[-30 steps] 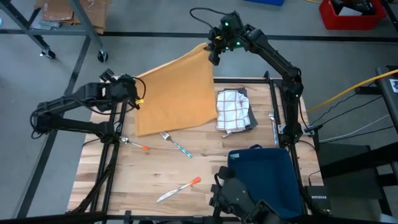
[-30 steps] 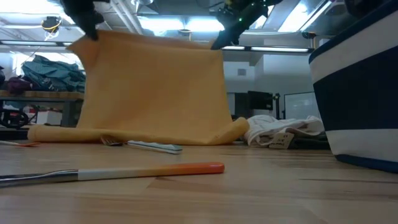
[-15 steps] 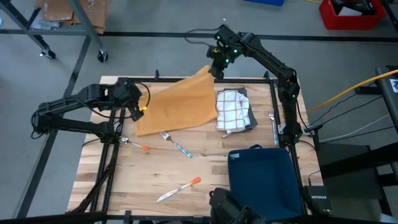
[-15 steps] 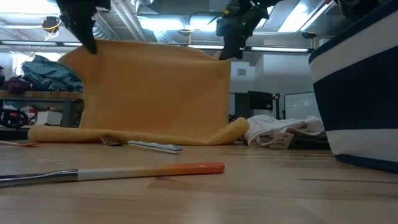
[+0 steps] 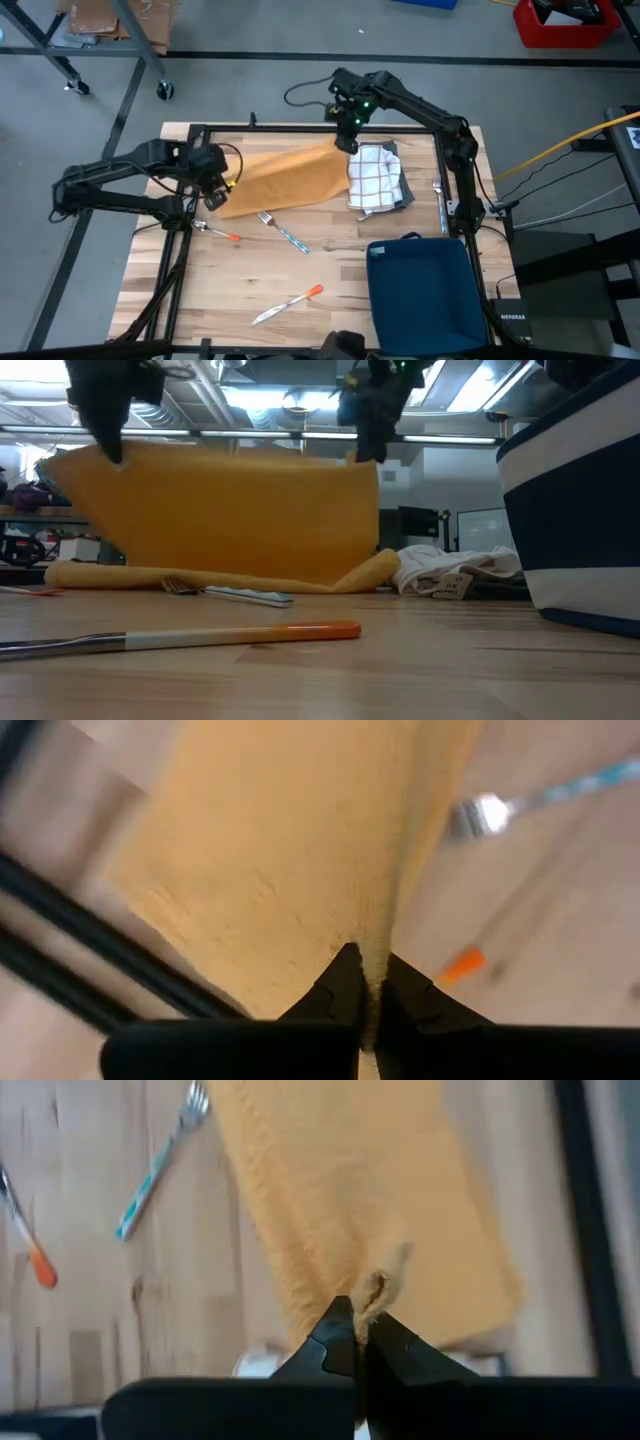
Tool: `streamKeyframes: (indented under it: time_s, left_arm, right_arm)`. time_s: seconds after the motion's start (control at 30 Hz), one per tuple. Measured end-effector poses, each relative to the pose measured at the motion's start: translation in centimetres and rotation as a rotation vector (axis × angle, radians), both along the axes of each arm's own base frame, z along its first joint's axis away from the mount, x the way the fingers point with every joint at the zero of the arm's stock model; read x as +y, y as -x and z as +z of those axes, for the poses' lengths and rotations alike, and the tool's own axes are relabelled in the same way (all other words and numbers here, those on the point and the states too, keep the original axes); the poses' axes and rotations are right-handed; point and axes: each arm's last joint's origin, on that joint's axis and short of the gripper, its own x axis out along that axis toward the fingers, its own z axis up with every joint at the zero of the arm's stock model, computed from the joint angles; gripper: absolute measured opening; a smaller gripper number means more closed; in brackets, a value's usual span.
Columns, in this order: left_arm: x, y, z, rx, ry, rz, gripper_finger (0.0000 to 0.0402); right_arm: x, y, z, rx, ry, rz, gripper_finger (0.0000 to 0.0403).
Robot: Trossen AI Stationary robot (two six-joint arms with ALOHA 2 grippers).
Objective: Fold towel
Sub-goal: Fold the orange towel
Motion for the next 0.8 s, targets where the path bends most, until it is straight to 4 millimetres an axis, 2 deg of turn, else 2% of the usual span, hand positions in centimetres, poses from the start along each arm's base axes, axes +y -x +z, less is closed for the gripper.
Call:
streamKeyframes:
  time_s: [0.27, 0.6, 0.8]
  left_arm:
    - [-1.0, -1.2, -3.9, -0.039, 0.185, -0.095, 0.0000]
    - [-1.8, -1.6, -6.3, -0.044, 0.251, -0.133, 0.0000]
    - [-1.8, -1.6, -7.3, -0.045, 0.241, -0.159, 0.0000]
  right_arm:
    - [2.2, -0.3, -4.6, 0.183, -0.118, 0.041, 0.0003]
    - [5.3, -0.7, -9.3, 0.309, -0.175, 0.114, 0.0003]
    - [5.2, -1.1, -11.2, 0.291, -0.108, 0.111, 0.0003]
